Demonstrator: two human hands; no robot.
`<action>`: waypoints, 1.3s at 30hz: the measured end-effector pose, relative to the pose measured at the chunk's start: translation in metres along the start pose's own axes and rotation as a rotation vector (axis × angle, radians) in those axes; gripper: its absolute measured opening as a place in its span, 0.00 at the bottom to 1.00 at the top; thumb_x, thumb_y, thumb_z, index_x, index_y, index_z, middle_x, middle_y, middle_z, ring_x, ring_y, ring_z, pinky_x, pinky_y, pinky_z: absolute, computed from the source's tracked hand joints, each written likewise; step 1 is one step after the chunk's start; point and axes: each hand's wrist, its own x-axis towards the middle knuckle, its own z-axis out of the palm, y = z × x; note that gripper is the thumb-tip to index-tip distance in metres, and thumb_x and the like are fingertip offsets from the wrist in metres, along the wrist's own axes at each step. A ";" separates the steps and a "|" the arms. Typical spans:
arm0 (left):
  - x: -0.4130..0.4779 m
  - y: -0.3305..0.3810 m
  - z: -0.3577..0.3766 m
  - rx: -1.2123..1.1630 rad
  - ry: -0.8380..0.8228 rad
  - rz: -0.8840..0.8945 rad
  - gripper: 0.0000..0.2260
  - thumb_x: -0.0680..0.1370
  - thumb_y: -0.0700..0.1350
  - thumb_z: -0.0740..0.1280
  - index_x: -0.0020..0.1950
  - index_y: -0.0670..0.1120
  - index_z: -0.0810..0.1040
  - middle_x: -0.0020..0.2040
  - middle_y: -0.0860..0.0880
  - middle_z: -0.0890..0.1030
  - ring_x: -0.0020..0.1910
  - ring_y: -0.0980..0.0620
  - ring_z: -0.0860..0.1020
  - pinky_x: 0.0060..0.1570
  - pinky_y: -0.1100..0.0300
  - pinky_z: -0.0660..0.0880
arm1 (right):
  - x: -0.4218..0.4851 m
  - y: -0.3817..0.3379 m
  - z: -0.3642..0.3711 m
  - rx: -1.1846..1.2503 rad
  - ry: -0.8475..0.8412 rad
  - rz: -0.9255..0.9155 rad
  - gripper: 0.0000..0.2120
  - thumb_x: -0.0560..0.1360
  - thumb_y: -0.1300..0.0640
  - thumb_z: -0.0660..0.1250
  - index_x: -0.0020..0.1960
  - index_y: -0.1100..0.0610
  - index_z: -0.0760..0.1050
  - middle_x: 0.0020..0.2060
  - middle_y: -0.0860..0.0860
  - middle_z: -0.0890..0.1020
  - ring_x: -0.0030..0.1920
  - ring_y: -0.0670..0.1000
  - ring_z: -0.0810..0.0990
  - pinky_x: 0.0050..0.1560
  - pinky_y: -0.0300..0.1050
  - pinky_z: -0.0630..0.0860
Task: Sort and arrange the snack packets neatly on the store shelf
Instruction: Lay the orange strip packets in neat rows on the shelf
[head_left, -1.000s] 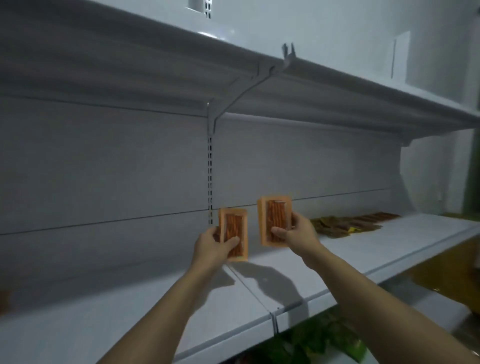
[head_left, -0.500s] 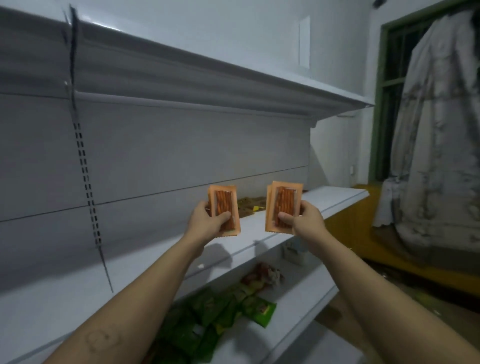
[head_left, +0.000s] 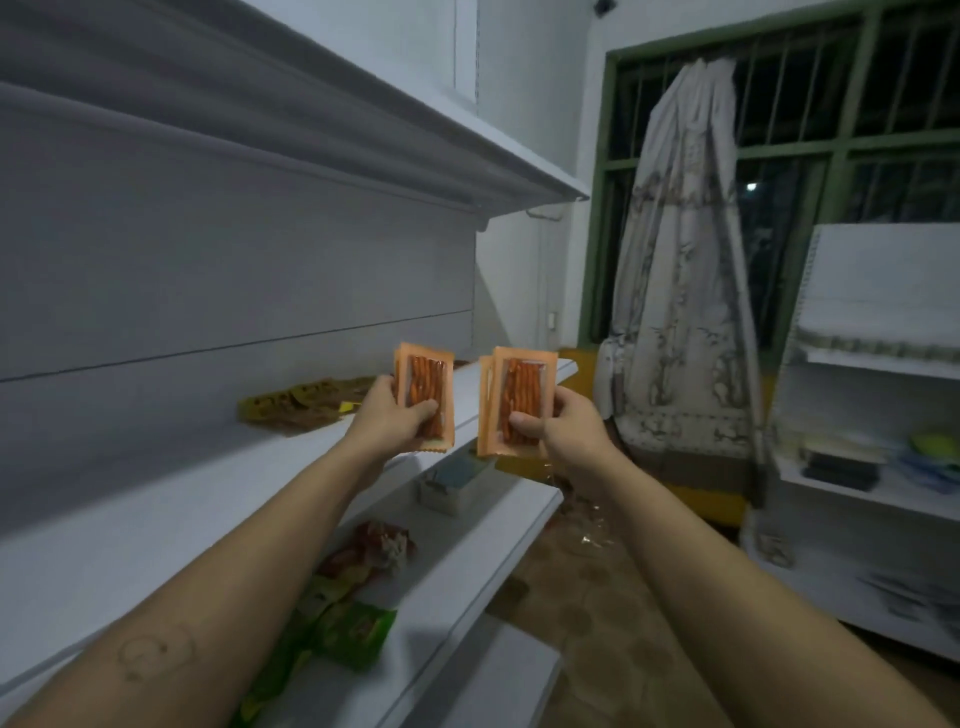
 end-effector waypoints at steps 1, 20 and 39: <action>0.009 -0.004 0.009 -0.011 -0.015 -0.004 0.13 0.79 0.41 0.68 0.61 0.45 0.70 0.55 0.46 0.79 0.51 0.49 0.80 0.40 0.59 0.77 | 0.007 0.002 -0.003 0.020 -0.005 0.010 0.16 0.75 0.64 0.71 0.61 0.58 0.76 0.53 0.53 0.84 0.52 0.52 0.84 0.50 0.48 0.82; 0.245 -0.044 0.075 -0.315 -0.112 -0.203 0.22 0.84 0.59 0.50 0.67 0.47 0.73 0.57 0.43 0.83 0.51 0.45 0.83 0.52 0.47 0.80 | 0.268 0.025 0.057 -0.113 -0.113 0.023 0.10 0.74 0.61 0.73 0.55 0.60 0.78 0.48 0.55 0.85 0.45 0.54 0.86 0.43 0.45 0.83; 0.372 -0.054 0.120 -0.412 0.173 -0.016 0.10 0.77 0.43 0.71 0.59 0.45 0.79 0.52 0.41 0.85 0.49 0.43 0.85 0.46 0.49 0.83 | 0.460 0.063 0.033 -0.130 -0.262 -0.124 0.09 0.76 0.51 0.72 0.52 0.56 0.82 0.37 0.46 0.83 0.37 0.46 0.77 0.36 0.41 0.67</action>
